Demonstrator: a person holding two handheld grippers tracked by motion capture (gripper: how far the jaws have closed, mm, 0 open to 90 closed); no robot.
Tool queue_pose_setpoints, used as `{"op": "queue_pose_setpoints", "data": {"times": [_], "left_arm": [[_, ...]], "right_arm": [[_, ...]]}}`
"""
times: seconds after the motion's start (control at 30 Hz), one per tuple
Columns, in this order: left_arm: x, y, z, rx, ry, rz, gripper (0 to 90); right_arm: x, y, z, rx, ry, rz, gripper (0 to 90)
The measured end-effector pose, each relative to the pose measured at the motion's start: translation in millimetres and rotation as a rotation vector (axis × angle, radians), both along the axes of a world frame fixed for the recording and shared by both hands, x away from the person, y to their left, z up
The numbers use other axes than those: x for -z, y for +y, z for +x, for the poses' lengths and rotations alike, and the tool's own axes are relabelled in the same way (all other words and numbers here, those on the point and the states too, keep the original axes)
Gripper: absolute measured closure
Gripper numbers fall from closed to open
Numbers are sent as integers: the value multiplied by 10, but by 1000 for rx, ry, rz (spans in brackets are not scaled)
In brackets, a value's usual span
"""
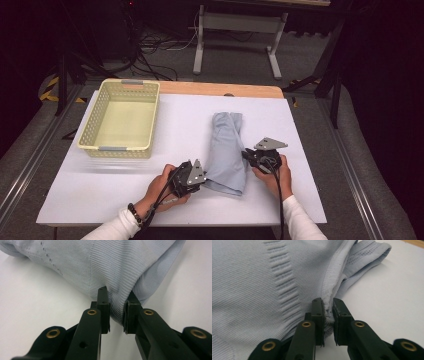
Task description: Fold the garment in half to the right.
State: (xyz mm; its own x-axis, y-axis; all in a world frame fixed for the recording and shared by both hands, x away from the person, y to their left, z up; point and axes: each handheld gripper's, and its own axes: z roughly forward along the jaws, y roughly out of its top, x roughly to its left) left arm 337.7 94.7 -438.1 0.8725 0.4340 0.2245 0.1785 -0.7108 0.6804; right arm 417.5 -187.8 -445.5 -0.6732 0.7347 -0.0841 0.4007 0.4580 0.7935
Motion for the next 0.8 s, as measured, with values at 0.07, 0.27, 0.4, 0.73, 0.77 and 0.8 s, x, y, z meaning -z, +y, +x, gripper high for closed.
{"op": "queue_pose_setpoints", "data": {"times": [0.07, 0.27, 0.4, 0.73, 0.77, 0.8], "left_arm": [[10, 37, -51, -4, -9, 13, 794], [21, 59, -247, 18, -7, 35, 798], [41, 35, -364, 28, -1, 43, 797], [-9, 141, -468, 44, 38, -21, 737], [-42, 165, -477, 44, 31, -31, 712], [-75, 191, -490, 47, 34, -54, 700]], "right_arm": [[-10, 68, 13, -10, -6, 7, 806], [-25, 119, -61, -51, 8, 12, 779], [-29, 129, -137, -54, -10, -24, 738], [-30, 77, -240, -72, 10, -30, 804], [-44, 73, -247, -76, 5, -37, 808], [-66, 61, -258, -76, -3, -37, 815]]}}
